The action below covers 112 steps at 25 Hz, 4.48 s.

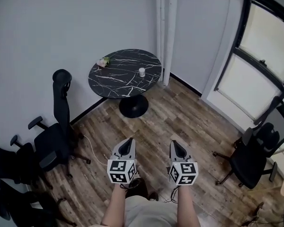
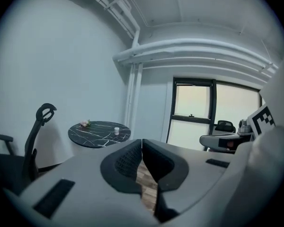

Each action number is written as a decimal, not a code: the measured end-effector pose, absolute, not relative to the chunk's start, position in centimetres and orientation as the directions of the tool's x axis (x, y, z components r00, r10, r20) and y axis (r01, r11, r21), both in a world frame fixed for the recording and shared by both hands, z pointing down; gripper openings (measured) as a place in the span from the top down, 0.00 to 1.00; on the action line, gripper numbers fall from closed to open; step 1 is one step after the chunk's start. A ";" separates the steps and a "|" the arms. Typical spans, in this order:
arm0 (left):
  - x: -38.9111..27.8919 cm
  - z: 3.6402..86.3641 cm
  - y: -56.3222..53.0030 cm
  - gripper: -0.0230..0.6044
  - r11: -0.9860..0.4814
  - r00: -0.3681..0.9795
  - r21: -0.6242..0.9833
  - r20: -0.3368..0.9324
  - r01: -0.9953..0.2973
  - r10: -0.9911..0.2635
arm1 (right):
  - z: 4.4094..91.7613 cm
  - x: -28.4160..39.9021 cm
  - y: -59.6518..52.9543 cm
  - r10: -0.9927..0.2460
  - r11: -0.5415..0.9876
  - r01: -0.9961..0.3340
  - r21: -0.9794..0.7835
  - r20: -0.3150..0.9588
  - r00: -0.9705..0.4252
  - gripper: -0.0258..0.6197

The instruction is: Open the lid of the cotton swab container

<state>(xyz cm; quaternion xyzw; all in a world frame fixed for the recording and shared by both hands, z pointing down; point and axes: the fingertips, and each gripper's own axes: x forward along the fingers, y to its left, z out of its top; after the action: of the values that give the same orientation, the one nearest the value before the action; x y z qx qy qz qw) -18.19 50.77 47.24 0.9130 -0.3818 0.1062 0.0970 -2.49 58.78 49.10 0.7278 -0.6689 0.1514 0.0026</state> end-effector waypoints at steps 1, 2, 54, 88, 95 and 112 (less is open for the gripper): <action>-18.4 47.3 50.1 0.93 -0.686 0.682 0.094 0.270 -0.722 -0.680 | 49.2 -2.3 58.2 -0.972 -0.111 -0.974 -0.199 0.225 0.065 0.91; -18.5 47.4 49.4 0.93 -0.683 0.678 0.091 0.272 -0.725 -0.683 | 49.3 -2.0 57.6 -0.971 -0.116 -0.973 -0.201 0.227 0.069 0.91; -8.7 48.9 2.6 0.93 -0.722 0.761 0.240 0.213 -0.649 -0.613 | 42.6 15.0 14.9 -0.990 0.003 -0.825 -0.564 -0.117 0.077 0.91; 5.6 55.0 -24.1 0.93 -0.660 0.649 0.141 0.417 -0.738 -0.637 | 66.9 13.8 -21.9 -0.703 0.450 -0.890 -0.066 0.589 -0.399 0.52; 4.9 54.3 -26.1 0.93 -0.629 0.624 0.141 0.403 -0.765 -0.669 | 70.9 12.1 -22.6 -0.627 0.528 -0.848 -0.051 0.650 -0.430 0.51; 7.2 51.2 -30.5 0.93 -0.753 0.729 0.049 0.302 -0.656 -0.615 | 59.3 15.3 -30.2 -0.780 0.397 -0.913 -0.097 0.488 -0.391 0.51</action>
<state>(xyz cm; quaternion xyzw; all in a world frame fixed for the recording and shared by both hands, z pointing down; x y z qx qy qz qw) 7.24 -30.46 51.16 0.9265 -0.3429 0.1347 0.0764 15.34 -30.18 59.32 0.5194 -0.8149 0.1779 0.1860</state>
